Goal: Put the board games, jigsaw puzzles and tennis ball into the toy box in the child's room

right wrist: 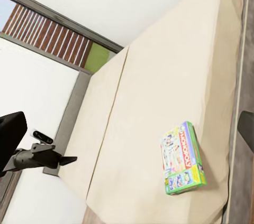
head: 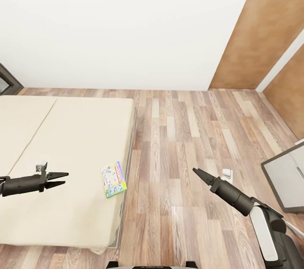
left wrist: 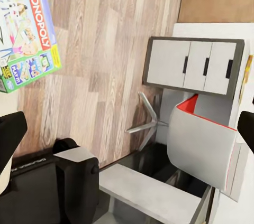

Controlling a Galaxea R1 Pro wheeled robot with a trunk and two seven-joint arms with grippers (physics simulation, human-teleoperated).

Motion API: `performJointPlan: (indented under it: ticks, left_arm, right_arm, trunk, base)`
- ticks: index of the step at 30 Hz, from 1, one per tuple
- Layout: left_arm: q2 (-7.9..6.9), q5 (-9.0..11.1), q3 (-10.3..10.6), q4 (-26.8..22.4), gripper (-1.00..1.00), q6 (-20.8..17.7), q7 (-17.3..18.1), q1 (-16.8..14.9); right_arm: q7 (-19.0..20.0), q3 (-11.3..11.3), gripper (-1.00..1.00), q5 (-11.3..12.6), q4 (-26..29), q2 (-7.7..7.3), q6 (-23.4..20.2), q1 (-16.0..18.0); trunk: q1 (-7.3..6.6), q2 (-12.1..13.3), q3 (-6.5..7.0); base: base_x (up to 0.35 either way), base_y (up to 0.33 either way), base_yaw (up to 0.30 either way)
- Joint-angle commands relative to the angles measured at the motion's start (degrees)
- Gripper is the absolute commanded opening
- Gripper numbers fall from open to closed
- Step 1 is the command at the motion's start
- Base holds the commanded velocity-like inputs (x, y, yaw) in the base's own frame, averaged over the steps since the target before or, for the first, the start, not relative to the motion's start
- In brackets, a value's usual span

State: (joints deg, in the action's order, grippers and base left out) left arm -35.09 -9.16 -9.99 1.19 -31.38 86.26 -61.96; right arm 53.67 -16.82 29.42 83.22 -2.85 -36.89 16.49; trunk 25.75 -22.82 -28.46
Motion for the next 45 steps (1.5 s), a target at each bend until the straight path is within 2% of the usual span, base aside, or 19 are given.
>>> performJointPlan:
  ticks: [1, 9, 16, 23, 24, 29, 33, 42, 45]
  left_arm:
    - [-0.01, -0.6, -0.47, 0.12, 1.0, -0.59, 0.25, -0.09]
    - [0.04, -0.6, -0.47, 0.12, 1.0, -0.58, 0.18, -0.09]
    - [0.68, -0.6, -0.47, 0.12, 1.0, -0.6, -1.1, -0.09]
    - [1.3, -0.6, -0.47, 0.12, 1.0, -0.61, -3.16, -0.09]
    - [1.51, -0.6, -0.48, 0.12, 1.0, -0.61, -3.48, -0.09]
    - [2.17, -0.6, -0.47, 0.12, 1.0, -0.61, -4.28, -0.09]
    - [2.7, -0.6, -0.47, 0.12, 1.0, -0.61, -5.86, -0.09]
    - [3.65, -0.52, -0.65, 0.0, 1.0, -0.68, -8.93, -0.09]
    - [4.47, -0.52, -0.7, -0.05, 1.0, -0.69, -9.99, -0.09]
  right_arm:
    - [0.04, -0.01, 1.0, 0.24, -0.15, 0.01, -0.38, 0.03]
    - [-0.24, 0.03, 1.0, -0.85, -0.58, 0.13, 0.23, 0.03]
    - [-2.72, 0.15, 1.0, -2.65, -1.83, 0.44, 0.64, 0.03]
    - [-9.73, 0.2, 1.0, -3.94, -3.72, 0.67, 0.75, 0.08]
    - [-12.04, 0.17, 1.0, -4.18, -4.44, 0.68, 0.76, 0.09]
    - [-18.15, 0.39, 1.0, -4.51, -5.92, 0.82, 0.7, 0.13]
    - [-22.41, 1.91, 1.0, -4.58, -6.38, 0.9, 0.69, 0.18]
    - [-27.96, 5.39, 1.0, -4.54, -6.56, 1.49, 0.81, 0.17]
    - [-29.69, 6.17, 1.0, -4.59, -6.57, 1.98, 0.8, 0.14]
  trunk:
    - [0.04, -0.09, 0.01]
    - [0.04, -0.09, 0.76]
    - [0.04, -0.09, 1.42]
    - [0.04, -0.09, 2.07]
    - [0.04, -0.09, 2.17]
    - [0.04, -0.09, 2.64]
    - [0.04, -0.09, 3.01]
    - [0.04, -0.09, 3.85]
    - [0.04, -0.09, 4.13]
  base:
    - [0.0, 0.0, 0.0]
    - [0.0, 0.0, 0.0]
    - [0.0, 0.0, 0.0]
    - [0.0, 0.0, 0.0]
    - [0.0, 0.0, 0.0]
    - [0.0, 0.0, 0.0]
    - [0.0, 0.0, 0.0]
    - [0.0, 0.0, 0.0]
    - [0.0, 0.0, 0.0]
